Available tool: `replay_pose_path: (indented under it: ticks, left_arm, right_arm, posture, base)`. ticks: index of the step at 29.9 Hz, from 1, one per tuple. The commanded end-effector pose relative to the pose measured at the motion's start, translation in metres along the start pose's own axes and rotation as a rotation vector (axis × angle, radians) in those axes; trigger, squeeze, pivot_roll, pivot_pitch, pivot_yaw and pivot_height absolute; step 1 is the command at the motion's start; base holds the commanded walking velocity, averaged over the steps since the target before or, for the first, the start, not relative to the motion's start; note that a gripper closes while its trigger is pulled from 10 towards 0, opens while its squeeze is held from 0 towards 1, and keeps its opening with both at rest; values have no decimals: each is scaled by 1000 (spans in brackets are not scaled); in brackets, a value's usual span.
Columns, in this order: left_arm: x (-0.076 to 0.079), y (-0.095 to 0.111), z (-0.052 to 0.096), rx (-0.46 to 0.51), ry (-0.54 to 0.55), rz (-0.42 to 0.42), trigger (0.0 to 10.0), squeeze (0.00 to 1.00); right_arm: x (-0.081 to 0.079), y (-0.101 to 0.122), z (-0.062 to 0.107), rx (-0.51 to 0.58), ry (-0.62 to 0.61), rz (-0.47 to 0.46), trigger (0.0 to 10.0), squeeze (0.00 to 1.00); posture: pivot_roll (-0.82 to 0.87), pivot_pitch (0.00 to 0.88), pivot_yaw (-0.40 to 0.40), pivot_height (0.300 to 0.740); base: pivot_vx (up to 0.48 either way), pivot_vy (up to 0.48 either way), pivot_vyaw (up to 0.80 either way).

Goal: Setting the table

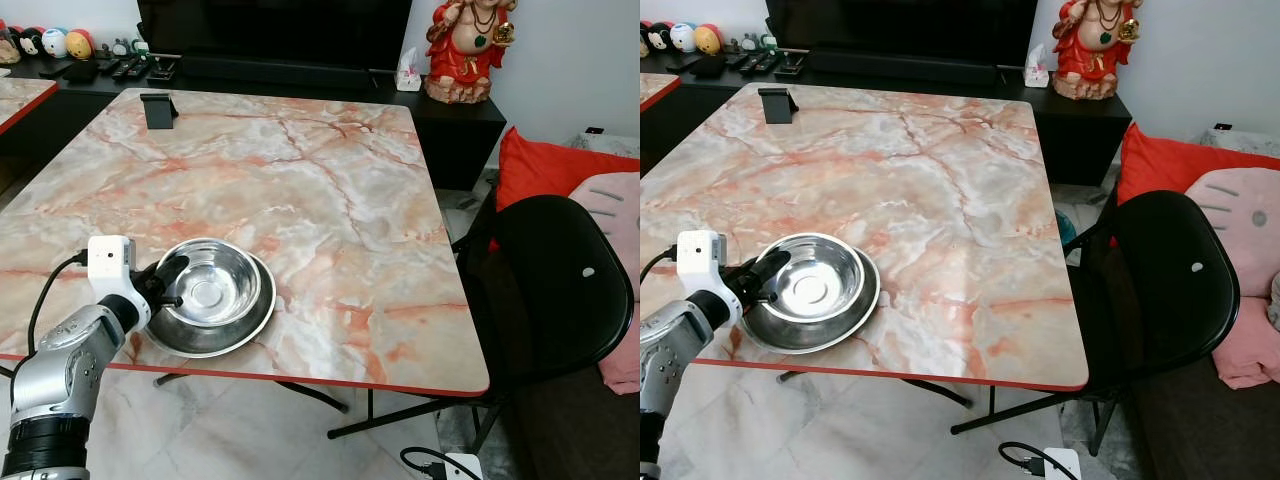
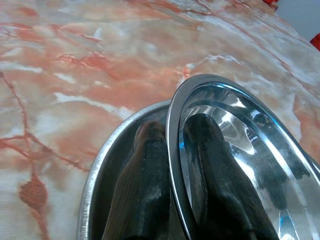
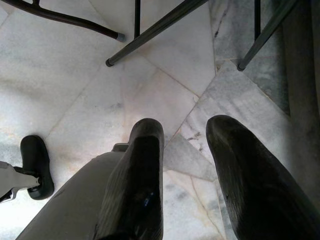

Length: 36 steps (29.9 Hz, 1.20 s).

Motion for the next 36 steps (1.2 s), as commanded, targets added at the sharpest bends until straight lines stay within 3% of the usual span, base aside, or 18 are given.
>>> replay_pose_path:
  ticks: [1, 2, 3, 8, 9, 24, 36]
  left_arm:
    - [-4, -2, 0, -24, 10, -28, 10000, 0]
    - [-4, -2, 0, -25, 10, -28, 10000, 133]
    - [-4, -2, 0, -25, 7, -29, 10000, 867]
    - [-3, -6, 0, -45, -2, -34, 10000, 769]
    - [-3, -9, 0, -59, -5, -39, 10000, 0]
    - [4, -14, -1, -79, -35, -39, 10000, 0]
    - [-5, -6, -1, -66, 17, -116, 10000, 0]
  right_arm:
    - [4, 0, 0, -6, -8, 10, 10000, 0]
    - [4, 0, 0, -6, -8, 10, 10000, 0]
    - [4, 0, 0, -6, -8, 10, 10000, 0]
    - [4, 0, 0, -6, -8, 10, 10000, 0]
    - [4, 0, 0, -6, -8, 10, 10000, 0]
    - [3, 0, 0, -9, -5, 11, 10000, 0]
    - [3, -1, 0, -12, 1, 14, 10000, 0]
  posture:
    - [21, 0, -71, 740]
    - [21, 0, -71, 740]
    - [19, 0, -71, 740]
    - [19, 0, -70, 740]
    - [17, 0, -69, 740]
    - [16, 0, -70, 740]
    - [20, 0, -72, 740]
  base:
    - [0, 0, 0]
    - [0, 0, 0]
    - [0, 0, 0]
    - [0, 0, 0]
    - [0, 0, 0]
    - [0, 0, 0]
    - [0, 0, 0]
Point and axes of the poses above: a point about 5 cm out from each wrist's last joint towards the gripper, its own z axis pointing back from the gripper into the wrist, its own y axis along the axis of the wrist's last joint, x = y × z, the point moved 6 cm from there along -z, pointing out of the wrist towards the gripper, and after that the axes turned 5 degrees about -z, right-handed, at the moved point
